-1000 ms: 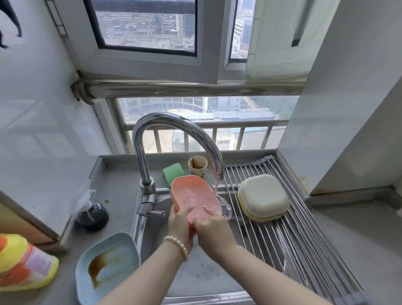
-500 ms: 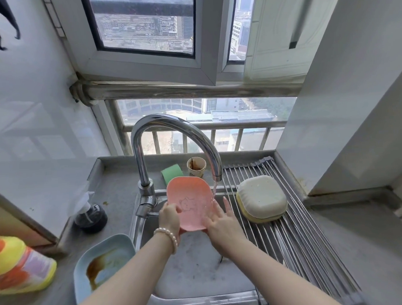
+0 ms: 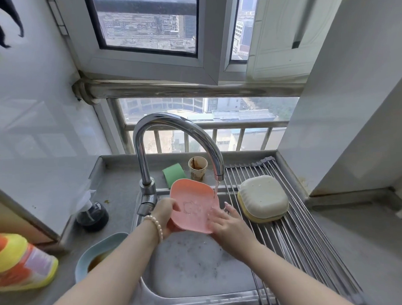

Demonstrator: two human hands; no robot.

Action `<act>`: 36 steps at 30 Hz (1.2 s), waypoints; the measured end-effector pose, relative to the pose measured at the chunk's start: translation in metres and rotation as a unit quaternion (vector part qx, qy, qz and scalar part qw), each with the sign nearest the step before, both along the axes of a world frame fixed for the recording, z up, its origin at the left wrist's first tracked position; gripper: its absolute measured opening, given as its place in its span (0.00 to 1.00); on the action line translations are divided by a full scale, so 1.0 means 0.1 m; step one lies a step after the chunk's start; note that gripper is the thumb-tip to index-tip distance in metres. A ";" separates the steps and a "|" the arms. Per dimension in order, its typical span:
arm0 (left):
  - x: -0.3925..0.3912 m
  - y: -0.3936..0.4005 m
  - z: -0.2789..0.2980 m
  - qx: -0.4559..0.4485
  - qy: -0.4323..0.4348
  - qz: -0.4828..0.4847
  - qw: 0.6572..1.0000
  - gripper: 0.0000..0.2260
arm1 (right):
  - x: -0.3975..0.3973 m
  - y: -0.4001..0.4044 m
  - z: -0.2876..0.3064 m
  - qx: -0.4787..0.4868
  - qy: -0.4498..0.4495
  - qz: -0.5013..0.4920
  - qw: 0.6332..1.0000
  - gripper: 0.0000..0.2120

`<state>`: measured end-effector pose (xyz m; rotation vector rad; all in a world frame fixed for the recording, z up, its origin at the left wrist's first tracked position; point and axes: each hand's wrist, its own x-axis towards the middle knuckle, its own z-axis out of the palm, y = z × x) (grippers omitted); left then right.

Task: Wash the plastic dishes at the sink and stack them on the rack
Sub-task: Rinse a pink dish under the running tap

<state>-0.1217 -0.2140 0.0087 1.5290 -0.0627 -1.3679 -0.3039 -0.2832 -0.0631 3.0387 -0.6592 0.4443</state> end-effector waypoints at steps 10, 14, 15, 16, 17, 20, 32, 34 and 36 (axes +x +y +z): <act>-0.46 0.01 -0.27 -0.126 0.058 0.207 0.968 0.16 | 0.34 0.23 0.12 0.076 -0.048 -0.018 0.996 0.11; -0.35 -0.05 -0.30 -0.115 0.002 0.212 0.971 0.16 | 0.32 0.27 0.21 0.291 -0.121 -0.050 0.948 0.21; -0.31 -0.05 -0.29 -0.108 -0.016 0.202 0.973 0.16 | 0.29 0.24 0.25 0.294 -0.092 -0.053 0.950 0.30; -0.28 -0.05 -0.28 -0.100 -0.027 0.193 0.976 0.16 | 0.27 0.20 0.29 0.249 -0.046 -0.049 0.966 0.38; -0.27 -0.04 -0.28 -0.091 -0.034 0.182 0.979 0.15 | 0.24 0.15 0.36 0.202 0.007 -0.053 0.978 0.44; -0.29 -0.01 -0.31 -0.077 -0.043 0.146 0.985 0.14 | 0.27 0.03 0.49 0.136 0.156 -0.080 0.975 0.39; -0.41 -0.08 -0.39 -0.170 0.292 0.120 0.933 0.23 | 0.71 -0.04 0.56 0.238 0.251 -0.126 0.930 0.35; -0.38 -0.13 -0.40 -0.191 0.306 0.144 0.921 0.23 | 0.74 0.00 0.52 0.260 0.237 -0.084 0.932 0.30; -0.38 -0.20 -0.43 -0.194 0.279 0.193 0.921 0.22 | 0.76 0.08 0.50 0.305 0.210 -0.039 0.928 0.27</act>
